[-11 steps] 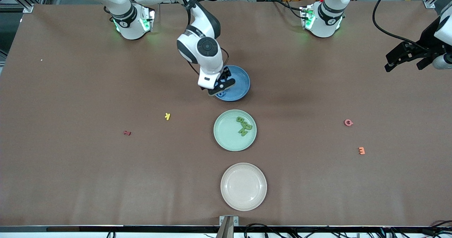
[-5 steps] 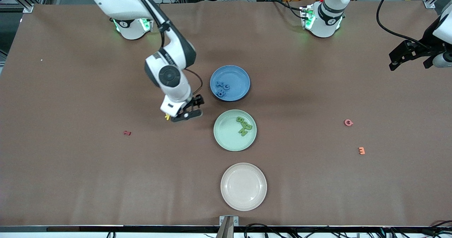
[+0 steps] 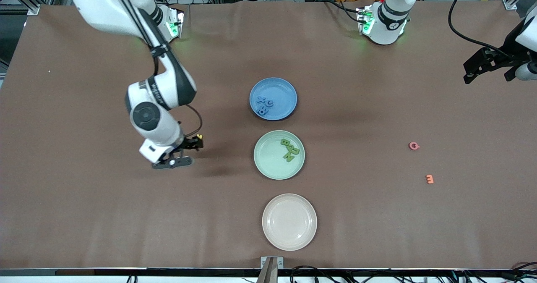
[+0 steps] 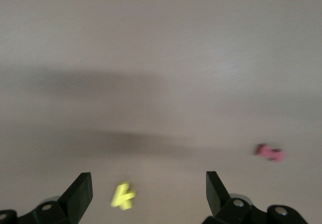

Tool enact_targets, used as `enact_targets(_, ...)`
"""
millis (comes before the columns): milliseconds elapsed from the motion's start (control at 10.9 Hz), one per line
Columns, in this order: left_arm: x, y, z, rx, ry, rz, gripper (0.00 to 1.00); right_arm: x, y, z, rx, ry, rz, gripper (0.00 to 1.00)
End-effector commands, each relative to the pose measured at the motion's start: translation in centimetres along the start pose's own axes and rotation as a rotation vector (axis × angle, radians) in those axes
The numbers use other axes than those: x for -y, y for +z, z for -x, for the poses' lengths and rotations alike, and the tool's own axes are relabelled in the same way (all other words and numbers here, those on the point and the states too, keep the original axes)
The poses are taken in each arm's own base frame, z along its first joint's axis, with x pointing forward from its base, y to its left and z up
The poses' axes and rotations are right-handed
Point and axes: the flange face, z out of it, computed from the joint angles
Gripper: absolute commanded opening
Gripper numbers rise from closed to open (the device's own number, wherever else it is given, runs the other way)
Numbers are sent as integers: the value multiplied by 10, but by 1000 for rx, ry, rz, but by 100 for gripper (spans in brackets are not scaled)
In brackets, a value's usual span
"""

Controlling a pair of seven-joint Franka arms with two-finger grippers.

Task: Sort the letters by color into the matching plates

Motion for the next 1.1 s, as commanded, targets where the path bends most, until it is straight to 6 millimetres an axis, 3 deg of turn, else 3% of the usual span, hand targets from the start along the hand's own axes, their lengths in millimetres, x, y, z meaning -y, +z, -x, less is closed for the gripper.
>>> enact_targets(0, 3, -4, 0, 4, 16, -12, 100, -75, -27, -23, -14, 55, 22, 100)
enact_targets(275, -4, -6, 2, 3, 25, -3, 100, -151, -55, -37, -19, 35, 55, 100)
enact_targets(367, -4, -6, 2, 9, 24, -3, 100, -168, -67, -40, -25, 29, 68, 100)
enact_targets(734, -6, -5, 4, 22, 30, -3, 100, -199, -138, -37, -106, 70, 80, 100)
enact_targets(1009, -6, -5, 6, 32, 32, -4, 100, -204, -203, -4, -68, 89, 53, 100)
